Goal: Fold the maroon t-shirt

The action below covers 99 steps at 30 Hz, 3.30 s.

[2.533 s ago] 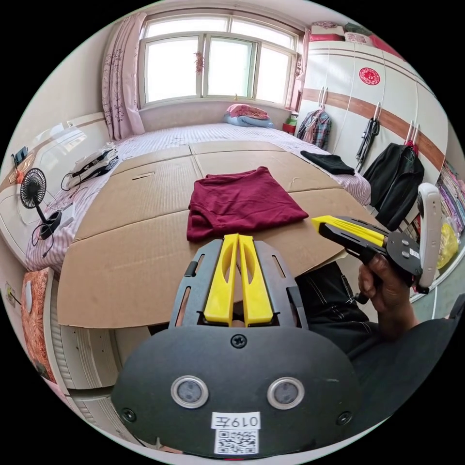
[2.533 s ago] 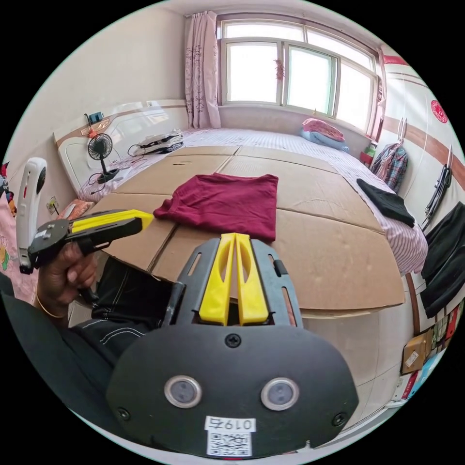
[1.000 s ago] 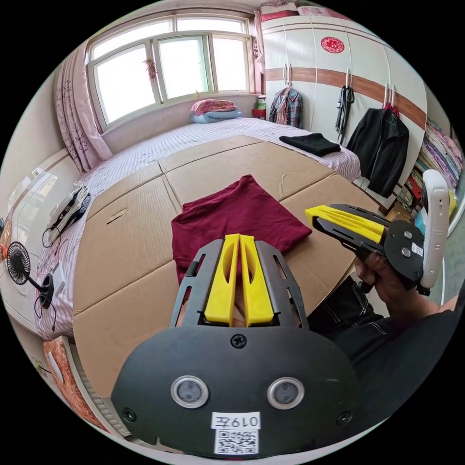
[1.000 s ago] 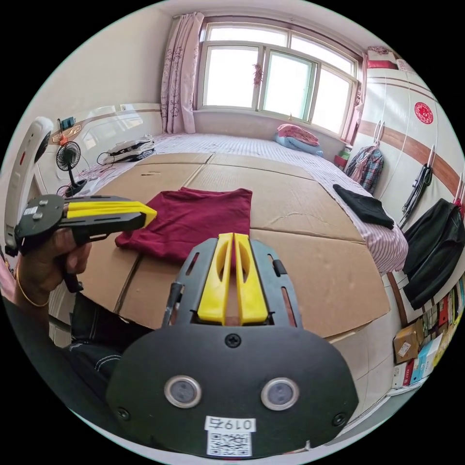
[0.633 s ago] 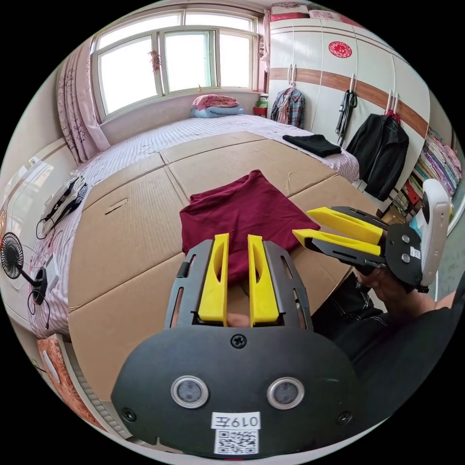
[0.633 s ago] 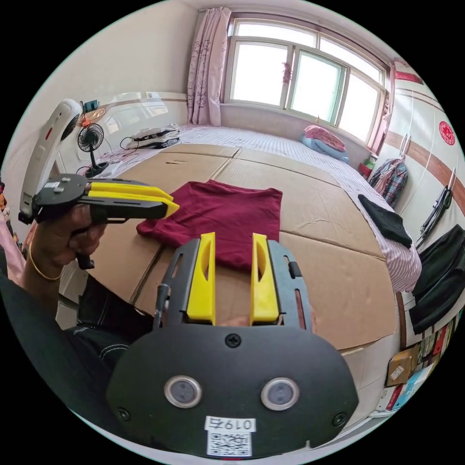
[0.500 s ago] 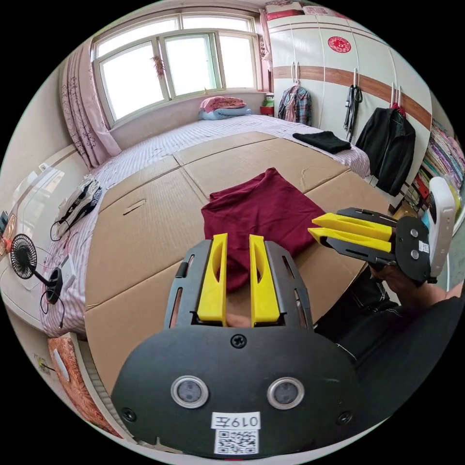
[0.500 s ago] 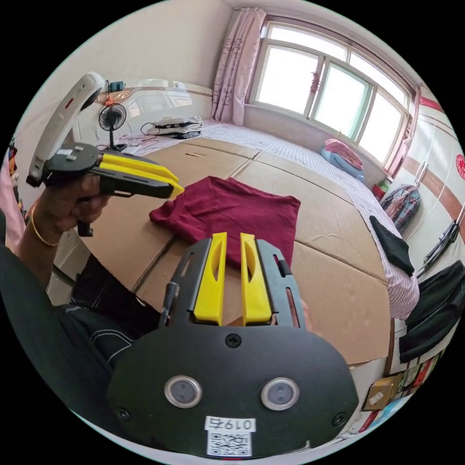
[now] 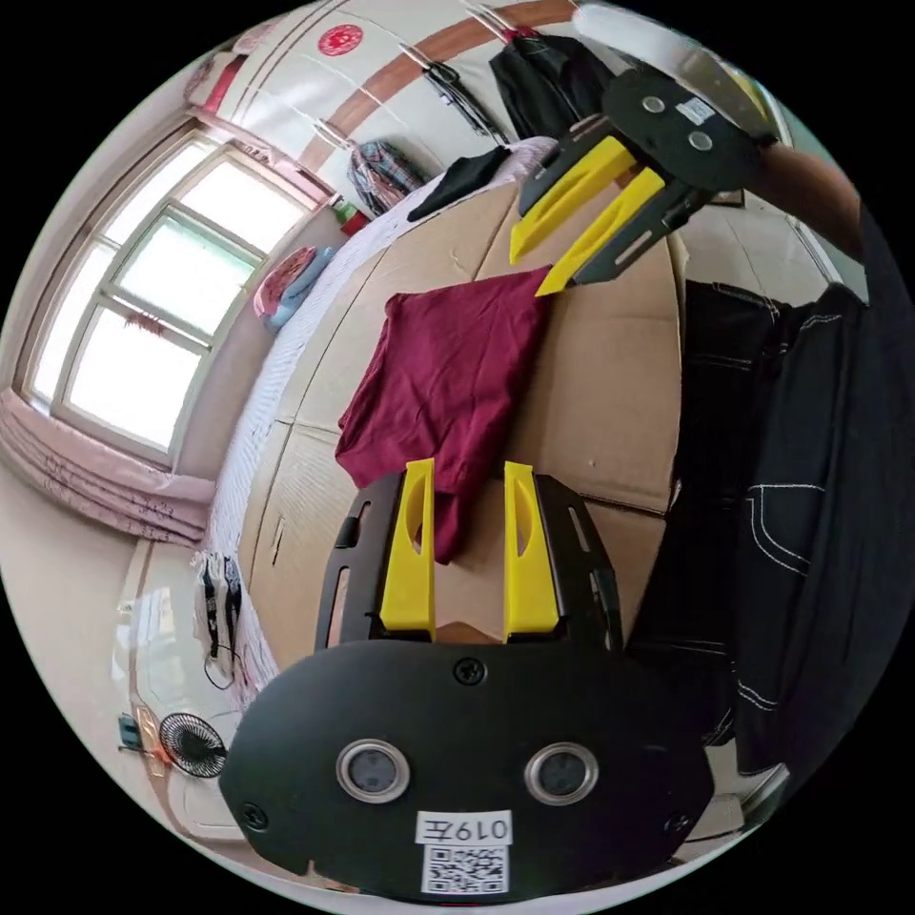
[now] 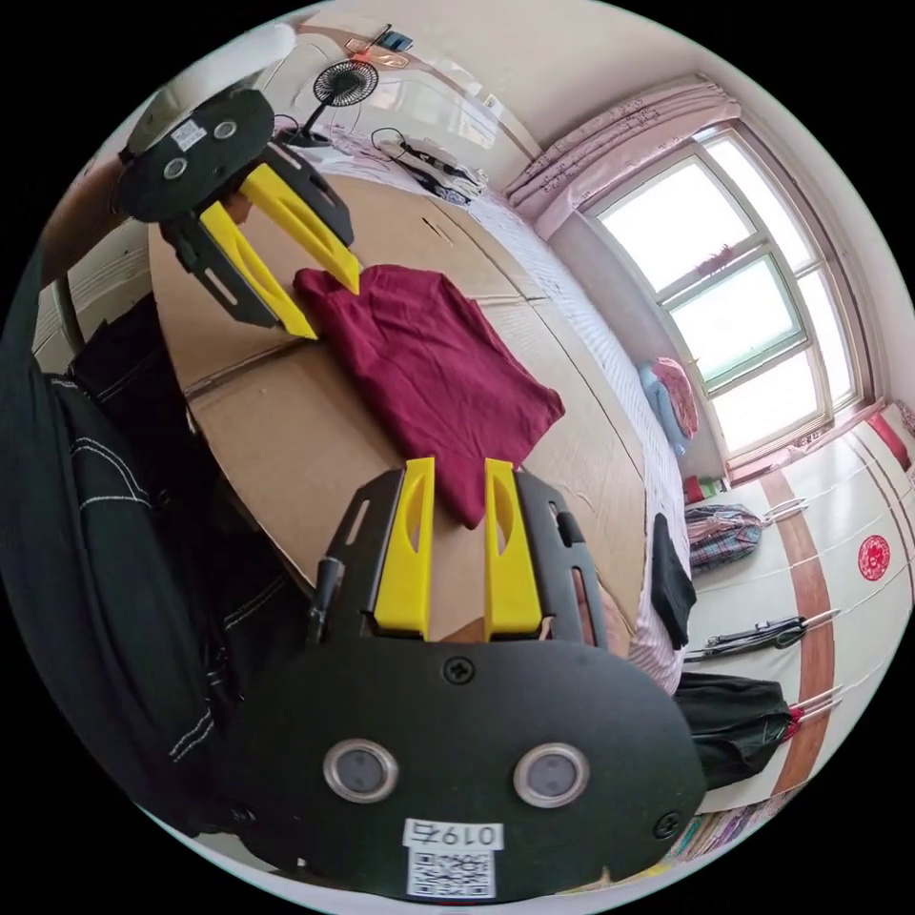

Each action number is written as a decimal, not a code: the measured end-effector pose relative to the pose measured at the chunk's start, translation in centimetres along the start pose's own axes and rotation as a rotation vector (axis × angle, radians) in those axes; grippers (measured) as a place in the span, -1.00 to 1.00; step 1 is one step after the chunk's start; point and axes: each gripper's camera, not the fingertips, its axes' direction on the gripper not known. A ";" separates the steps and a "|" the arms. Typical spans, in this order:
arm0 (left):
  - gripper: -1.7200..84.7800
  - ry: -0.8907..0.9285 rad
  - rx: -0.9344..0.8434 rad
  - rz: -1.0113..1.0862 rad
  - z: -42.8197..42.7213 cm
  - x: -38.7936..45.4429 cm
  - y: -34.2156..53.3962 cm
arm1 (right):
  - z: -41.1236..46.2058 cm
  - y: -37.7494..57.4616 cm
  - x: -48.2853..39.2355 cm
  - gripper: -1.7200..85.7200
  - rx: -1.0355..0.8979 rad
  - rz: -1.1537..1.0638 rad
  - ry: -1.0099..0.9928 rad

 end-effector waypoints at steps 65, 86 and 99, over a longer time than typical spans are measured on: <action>-0.95 -0.058 -0.102 0.073 7.3 -0.6 -19.1 | -7.9 -20.2 -15.8 -0.79 -0.002 -0.212 0.327; -0.92 0.012 0.200 0.220 1.8 -8.3 -39.5 | -34.1 -31.9 4.7 -0.96 0.070 -0.050 0.386; -0.92 -0.102 0.315 0.138 14.8 -18.4 -72.2 | -26.9 -33.3 35.5 -0.96 -0.066 0.030 0.479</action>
